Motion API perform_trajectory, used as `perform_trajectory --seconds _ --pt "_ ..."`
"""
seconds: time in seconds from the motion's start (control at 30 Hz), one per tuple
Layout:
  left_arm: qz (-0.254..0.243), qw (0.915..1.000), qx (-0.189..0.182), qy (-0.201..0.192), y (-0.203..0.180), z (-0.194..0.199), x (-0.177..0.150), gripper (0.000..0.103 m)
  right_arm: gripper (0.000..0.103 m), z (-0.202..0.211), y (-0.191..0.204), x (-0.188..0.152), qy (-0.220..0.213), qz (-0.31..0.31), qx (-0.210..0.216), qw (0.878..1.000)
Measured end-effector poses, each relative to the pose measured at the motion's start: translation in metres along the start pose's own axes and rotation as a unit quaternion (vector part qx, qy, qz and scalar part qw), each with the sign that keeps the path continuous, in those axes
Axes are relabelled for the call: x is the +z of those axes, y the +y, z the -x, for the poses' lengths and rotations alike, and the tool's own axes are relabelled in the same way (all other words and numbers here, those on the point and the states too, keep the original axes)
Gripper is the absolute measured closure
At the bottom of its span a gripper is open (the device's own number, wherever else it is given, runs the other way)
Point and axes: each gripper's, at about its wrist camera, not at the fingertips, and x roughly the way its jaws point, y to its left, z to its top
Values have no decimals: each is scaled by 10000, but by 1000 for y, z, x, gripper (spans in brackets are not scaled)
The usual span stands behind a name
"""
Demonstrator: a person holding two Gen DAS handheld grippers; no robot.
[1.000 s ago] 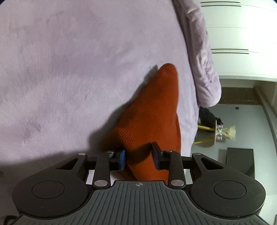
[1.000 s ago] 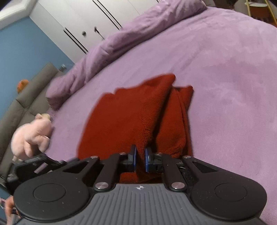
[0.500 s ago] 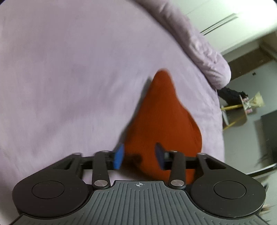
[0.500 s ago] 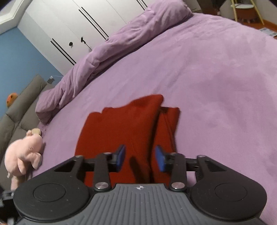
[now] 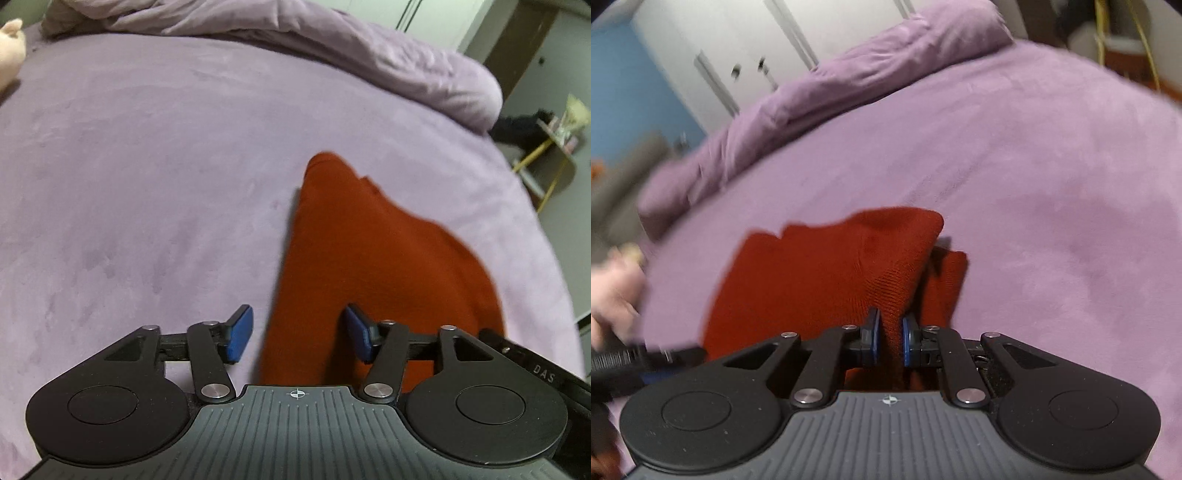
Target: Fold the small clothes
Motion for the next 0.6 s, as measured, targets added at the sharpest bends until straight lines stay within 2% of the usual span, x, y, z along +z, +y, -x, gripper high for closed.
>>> perform_trajectory --seconds 0.03,0.1,0.17,0.27,0.37,0.5,0.6 --pt "-31 10000 51 -22 -2 -3 0 29 92 -3 7 -3 -35 316 -153 9994" --pt "-90 9999 92 -62 -3 1 -2 29 92 -10 19 -9 -138 849 -456 9952" --pt "-193 9997 144 -78 -6 5 -3 29 92 -15 22 -10 -221 1071 -515 9927" --pt "-223 9994 241 -69 -6 10 -5 29 90 -12 19 -7 -169 993 -471 9938" --pt "-209 9993 310 -95 -4 23 -11 29 87 16 21 -9 -192 598 -382 9973" --pt "-182 9993 327 29 0 33 -25 30 85 55 34 -35 -533 818 -271 9949" --pt "-266 9988 407 103 1 32 -35 27 82 47 28 -54 -109 819 -454 9955"
